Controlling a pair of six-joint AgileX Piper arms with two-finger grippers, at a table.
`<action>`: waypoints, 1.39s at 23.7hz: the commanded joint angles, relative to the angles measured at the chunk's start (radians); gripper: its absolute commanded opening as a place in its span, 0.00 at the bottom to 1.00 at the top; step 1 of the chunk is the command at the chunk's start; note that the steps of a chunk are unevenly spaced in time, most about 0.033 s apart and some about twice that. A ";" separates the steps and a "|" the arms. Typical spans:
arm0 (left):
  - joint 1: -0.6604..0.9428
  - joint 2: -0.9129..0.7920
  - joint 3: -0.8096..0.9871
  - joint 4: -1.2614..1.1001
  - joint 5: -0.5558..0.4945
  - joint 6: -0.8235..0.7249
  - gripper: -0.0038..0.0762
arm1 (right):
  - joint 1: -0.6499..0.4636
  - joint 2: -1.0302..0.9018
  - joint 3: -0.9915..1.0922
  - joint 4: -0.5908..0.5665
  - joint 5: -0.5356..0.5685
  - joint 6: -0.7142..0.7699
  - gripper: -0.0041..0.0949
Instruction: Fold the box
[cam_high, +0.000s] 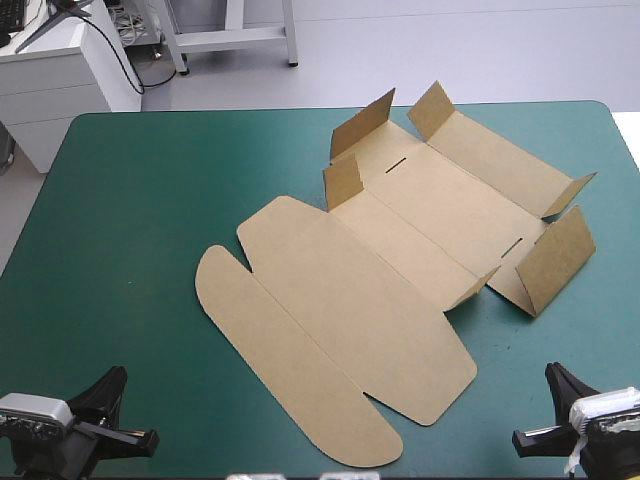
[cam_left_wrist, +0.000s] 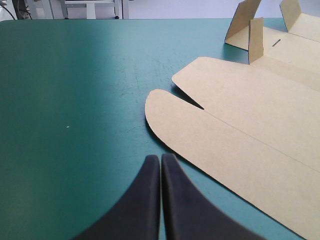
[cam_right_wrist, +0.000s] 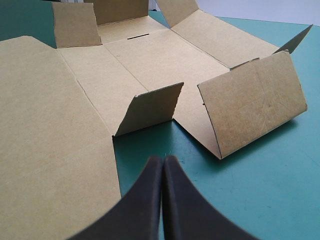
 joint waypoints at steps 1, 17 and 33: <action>-0.005 -0.005 -0.021 -0.022 -0.076 0.001 0.04 | 0.000 -0.022 -0.034 0.003 -0.067 -0.002 0.02; -0.005 -0.005 -0.021 -0.022 -0.076 0.001 0.04 | 0.000 -0.022 -0.034 0.007 -0.067 -0.005 0.06; -0.005 -0.005 -0.021 -0.022 -0.076 0.001 0.04 | 0.000 -0.022 -0.034 0.007 -0.065 -0.007 0.73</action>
